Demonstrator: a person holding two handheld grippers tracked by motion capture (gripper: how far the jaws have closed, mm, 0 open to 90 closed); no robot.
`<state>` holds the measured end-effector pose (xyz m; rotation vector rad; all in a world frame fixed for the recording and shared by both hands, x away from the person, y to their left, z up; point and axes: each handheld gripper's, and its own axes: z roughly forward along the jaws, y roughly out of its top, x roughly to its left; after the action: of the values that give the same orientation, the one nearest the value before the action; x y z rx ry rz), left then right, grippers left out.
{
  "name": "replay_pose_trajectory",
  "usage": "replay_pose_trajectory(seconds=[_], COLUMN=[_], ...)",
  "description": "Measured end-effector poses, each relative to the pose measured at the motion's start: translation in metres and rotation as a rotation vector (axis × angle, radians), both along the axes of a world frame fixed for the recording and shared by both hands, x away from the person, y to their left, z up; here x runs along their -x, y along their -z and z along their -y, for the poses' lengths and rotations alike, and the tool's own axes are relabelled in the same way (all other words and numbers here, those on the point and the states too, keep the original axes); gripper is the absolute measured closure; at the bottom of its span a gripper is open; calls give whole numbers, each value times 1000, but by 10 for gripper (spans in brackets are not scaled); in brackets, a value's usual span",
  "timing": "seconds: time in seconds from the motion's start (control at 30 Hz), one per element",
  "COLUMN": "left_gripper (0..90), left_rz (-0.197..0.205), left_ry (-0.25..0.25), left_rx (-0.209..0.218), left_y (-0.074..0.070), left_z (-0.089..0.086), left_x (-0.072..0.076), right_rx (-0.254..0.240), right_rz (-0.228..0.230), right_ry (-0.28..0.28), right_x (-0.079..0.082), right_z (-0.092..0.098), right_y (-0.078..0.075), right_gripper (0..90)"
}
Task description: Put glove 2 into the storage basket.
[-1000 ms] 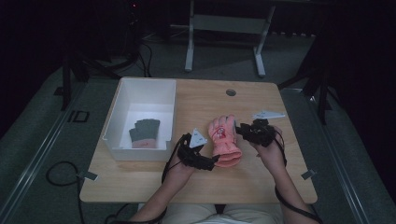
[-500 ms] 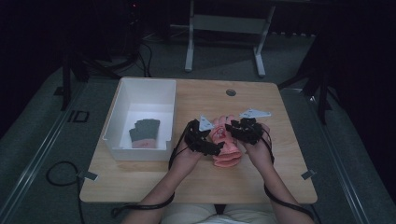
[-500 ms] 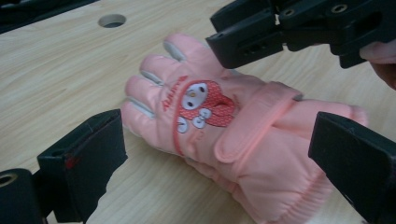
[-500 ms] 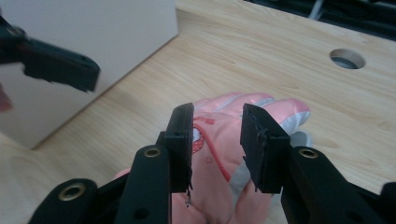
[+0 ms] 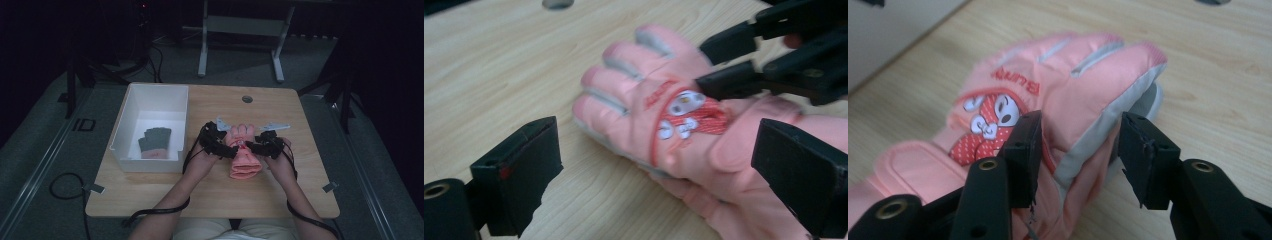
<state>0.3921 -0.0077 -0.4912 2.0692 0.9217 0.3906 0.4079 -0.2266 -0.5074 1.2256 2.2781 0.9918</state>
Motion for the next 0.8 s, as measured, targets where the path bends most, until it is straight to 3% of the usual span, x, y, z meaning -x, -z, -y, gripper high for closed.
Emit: replay_pose_trajectory(seconds=[0.03,0.07,0.13,0.2,0.23,0.3,0.33,0.37,0.4,0.43,0.47,0.57,0.6,0.63,0.67,0.7,0.8], left_gripper=[96,113,144,146,205,222,249,309,309,309,426,501,552,674,713,735,758], left_rz=[-58,-58,-158,-158,-274,-331,-356,-356,-356,-390,-405,-435,-432,-406,-406,-387,-372], left_ry=[-7,-7,-17,-17,-31,-26,-8,-8,-8,34,48,82,88,101,101,100,107], left_rx=[17,17,54,54,103,114,142,142,142,168,185,219,215,183,183,154,139], left_y=[8,8,23,23,40,50,54,54,54,60,61,64,62,57,57,53,50], left_z=[2,2,2,2,-2,-1,-1,-1,-1,1,2,3,3,6,6,8,9], left_x=[-9,-9,-22,-22,-34,-41,-43,-43,-43,-49,-51,-55,-54,-52,-52,-49,-48], right_rx=[12,12,-5,-11,-36,-65,-77,-77,-90,-90,-131,-143,-145,-136,-136,-135,-145], right_rz=[-7,-7,-40,-57,-97,-135,-150,-150,-167,-167,-202,-206,-206,-194,-194,-189,-184], right_ry=[-9,-9,-19,-28,-32,-35,-35,-35,-37,-37,-45,-47,-46,-45,-45,-37,-31], right_x=[-2,-2,-6,-8,-12,-15,-16,-16,-17,-17,-19,-19,-19,-16,-16,-15,-14], right_z=[2,2,6,6,7,8,8,8,8,8,9,10,10,7,7,5,5], right_y=[3,3,7,10,15,18,20,20,22,22,26,27,26,25,25,24,23], right_gripper=[485,485,458,448,422,419,421,421,421,428,505,549,572,615,615,637,648])
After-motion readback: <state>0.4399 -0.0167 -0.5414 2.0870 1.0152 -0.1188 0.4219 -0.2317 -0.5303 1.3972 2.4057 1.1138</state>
